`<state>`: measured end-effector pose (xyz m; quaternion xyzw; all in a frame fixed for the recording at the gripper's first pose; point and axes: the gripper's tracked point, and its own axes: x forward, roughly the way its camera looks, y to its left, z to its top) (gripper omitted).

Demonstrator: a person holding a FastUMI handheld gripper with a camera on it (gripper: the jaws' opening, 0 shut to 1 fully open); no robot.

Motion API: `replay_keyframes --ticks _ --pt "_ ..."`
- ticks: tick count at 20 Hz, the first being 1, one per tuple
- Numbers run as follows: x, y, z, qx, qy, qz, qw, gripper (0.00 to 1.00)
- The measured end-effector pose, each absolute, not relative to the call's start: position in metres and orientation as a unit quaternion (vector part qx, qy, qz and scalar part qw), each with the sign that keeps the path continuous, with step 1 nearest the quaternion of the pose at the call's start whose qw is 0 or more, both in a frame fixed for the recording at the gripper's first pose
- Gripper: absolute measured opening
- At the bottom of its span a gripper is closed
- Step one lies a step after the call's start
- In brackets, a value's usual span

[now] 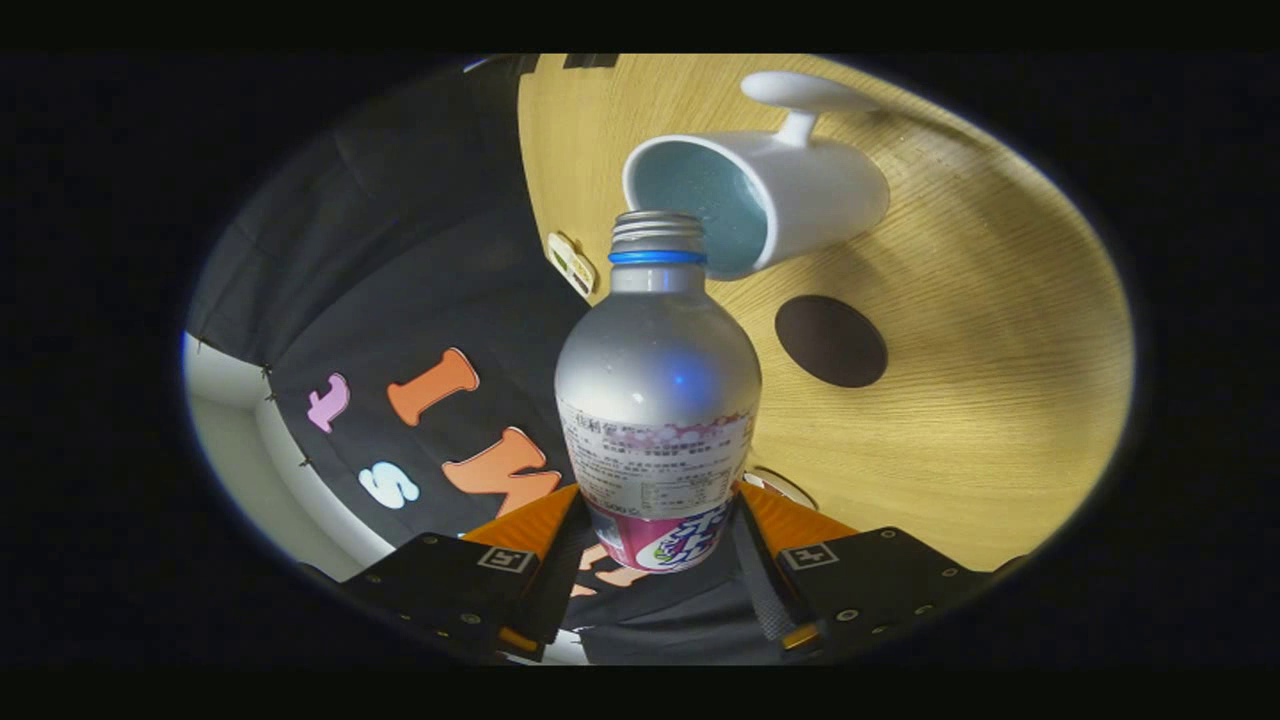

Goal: Take the bottle from table, then pour the juice into the cup, finally place the bottle on the coaster

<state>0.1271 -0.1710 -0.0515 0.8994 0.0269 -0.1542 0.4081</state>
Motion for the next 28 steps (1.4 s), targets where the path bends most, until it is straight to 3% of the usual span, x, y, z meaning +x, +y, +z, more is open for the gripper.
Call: replay_keyframes --ticks 8,13,18,23,28 --pt "0.119 -0.151 -0.091 0.778 0.104 -0.199 0.587 0.74" --pt "0.116 -0.158 -0.108 0.628 0.14 -0.217 0.734 0.75" --pt "0.118 -0.162 -0.12 0.473 0.176 -0.231 0.832 0.75" --pt "0.116 -0.161 -0.124 0.308 0.212 -0.239 0.896 0.75" --pt "0.126 -0.168 -0.127 0.184 0.212 -0.258 0.924 0.75"
